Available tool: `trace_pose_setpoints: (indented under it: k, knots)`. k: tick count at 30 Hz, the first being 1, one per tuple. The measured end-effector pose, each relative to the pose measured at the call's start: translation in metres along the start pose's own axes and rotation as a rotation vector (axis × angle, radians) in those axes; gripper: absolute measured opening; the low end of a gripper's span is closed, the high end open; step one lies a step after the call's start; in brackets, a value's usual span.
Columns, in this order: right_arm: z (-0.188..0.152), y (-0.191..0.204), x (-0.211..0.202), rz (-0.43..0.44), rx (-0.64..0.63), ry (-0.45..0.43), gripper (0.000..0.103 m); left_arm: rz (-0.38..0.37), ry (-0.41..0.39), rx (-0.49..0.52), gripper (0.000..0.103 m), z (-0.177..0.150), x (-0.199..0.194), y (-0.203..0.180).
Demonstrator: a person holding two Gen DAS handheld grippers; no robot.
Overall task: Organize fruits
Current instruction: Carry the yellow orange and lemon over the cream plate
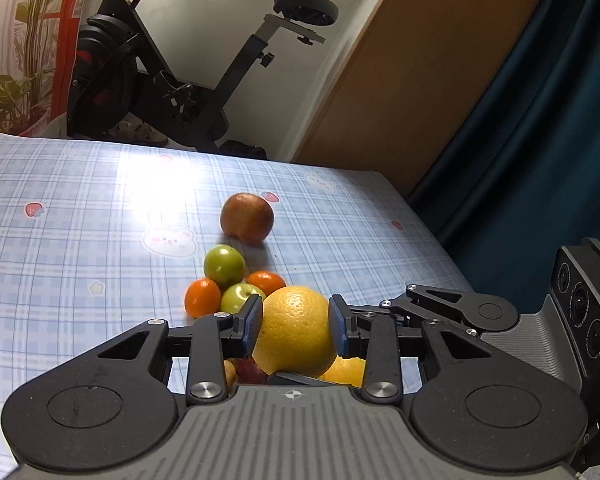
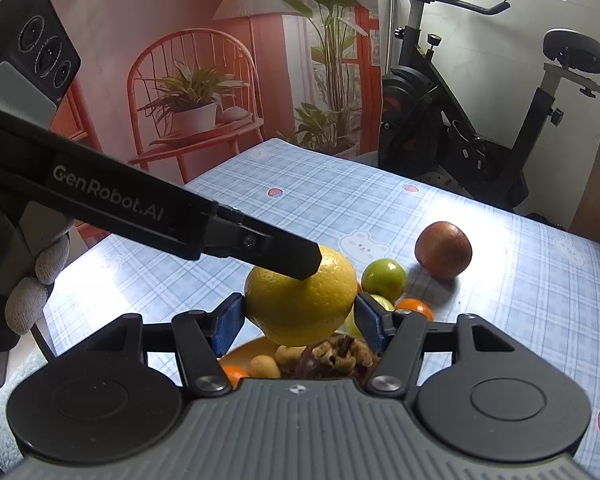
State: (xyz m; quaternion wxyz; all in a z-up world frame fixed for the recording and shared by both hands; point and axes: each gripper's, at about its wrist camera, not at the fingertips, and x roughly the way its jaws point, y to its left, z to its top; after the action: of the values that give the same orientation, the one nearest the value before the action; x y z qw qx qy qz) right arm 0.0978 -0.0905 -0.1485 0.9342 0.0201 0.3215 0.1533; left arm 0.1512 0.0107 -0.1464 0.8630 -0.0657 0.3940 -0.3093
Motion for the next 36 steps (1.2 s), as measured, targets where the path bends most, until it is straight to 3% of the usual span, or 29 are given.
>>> trace_pose_setpoints:
  k: [9,20,36]
  knots:
    - [-0.029,0.006,-0.012,0.013,0.076,0.029,0.063,0.016,0.074,0.032,0.038,-0.020,0.005,-0.011]
    - [-0.044,-0.004,0.012,0.045,0.141,0.141,0.063,0.027,0.171,-0.016,0.038,-0.036,0.029,0.002]
    - [-0.052,-0.005,0.028,0.074,0.149,0.190,0.063,0.016,0.211,-0.035,0.038,-0.042,0.046,0.018]
